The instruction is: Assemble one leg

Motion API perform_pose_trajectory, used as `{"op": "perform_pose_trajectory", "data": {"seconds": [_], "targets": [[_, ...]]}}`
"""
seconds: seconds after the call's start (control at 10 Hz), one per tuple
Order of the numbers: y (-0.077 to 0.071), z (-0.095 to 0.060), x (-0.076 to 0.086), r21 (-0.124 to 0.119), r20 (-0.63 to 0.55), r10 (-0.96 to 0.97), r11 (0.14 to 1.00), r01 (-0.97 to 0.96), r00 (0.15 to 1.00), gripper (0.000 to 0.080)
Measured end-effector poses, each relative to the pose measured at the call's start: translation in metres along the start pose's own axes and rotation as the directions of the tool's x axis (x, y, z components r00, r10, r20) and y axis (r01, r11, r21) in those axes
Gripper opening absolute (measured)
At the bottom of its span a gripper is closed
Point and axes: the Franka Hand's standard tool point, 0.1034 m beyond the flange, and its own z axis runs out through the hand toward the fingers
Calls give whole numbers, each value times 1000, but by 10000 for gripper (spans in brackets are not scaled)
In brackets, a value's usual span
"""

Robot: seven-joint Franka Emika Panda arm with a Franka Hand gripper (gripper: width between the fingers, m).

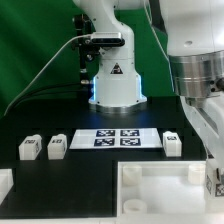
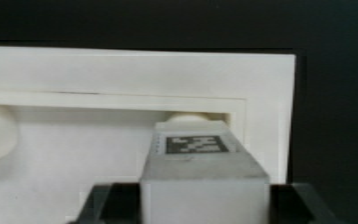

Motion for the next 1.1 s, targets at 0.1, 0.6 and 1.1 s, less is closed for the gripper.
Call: {"op": "perform_pose_trajectory", "data": {"seconds": [0.1,0.6,1.1], "targets": [[0,0,0,0,0,-4,1000,4,1000,297],[0,3,-4,23,-45,-583,811,584,811,644],[2,3,-4,-74,-53,-980,197,978,193,648]]}}
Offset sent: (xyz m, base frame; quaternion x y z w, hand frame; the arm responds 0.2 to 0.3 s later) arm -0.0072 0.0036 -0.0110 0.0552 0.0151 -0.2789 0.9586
